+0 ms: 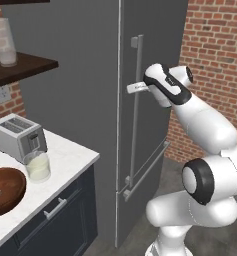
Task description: Grab a lemon wedge from the fridge and one ice cube from the ice bowl, and put them in the glass of lemonade.
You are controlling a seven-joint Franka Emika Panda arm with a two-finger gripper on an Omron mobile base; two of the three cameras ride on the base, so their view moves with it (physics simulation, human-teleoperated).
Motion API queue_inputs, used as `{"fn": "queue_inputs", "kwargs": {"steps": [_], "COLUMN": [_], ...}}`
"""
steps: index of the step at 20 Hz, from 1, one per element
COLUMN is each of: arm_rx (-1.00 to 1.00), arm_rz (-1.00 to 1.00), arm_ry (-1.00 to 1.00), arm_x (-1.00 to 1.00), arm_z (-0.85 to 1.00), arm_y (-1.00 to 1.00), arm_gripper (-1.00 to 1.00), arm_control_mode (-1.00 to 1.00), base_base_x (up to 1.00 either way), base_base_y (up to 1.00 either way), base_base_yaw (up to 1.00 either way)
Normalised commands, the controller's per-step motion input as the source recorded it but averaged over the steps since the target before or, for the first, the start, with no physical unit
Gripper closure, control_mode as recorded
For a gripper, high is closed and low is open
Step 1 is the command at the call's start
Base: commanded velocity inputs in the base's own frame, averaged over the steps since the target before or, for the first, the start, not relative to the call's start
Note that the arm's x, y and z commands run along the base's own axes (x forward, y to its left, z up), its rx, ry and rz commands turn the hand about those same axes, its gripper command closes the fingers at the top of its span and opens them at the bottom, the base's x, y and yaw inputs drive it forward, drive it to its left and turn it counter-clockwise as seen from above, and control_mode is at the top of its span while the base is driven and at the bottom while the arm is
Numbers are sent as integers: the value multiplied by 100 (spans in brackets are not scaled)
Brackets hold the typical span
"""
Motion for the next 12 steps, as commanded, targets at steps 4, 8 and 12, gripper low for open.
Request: {"fn": "queue_inputs", "kwargs": {"steps": [4, 8, 12], "arm_rx": [0, 0, 0], "arm_rz": [0, 0, 0], "arm_ry": [-4, -9, -14], "arm_x": [1, 0, 0], "arm_z": [-2, 0, 0], "arm_y": [-9, -43, -61], "arm_gripper": [100, 100, 100], "arm_control_mode": [-100, -100, -100], "base_base_x": [0, 0, 0], "base_base_y": [0, 0, 0], "base_base_yaw": [0, 0, 0]}}
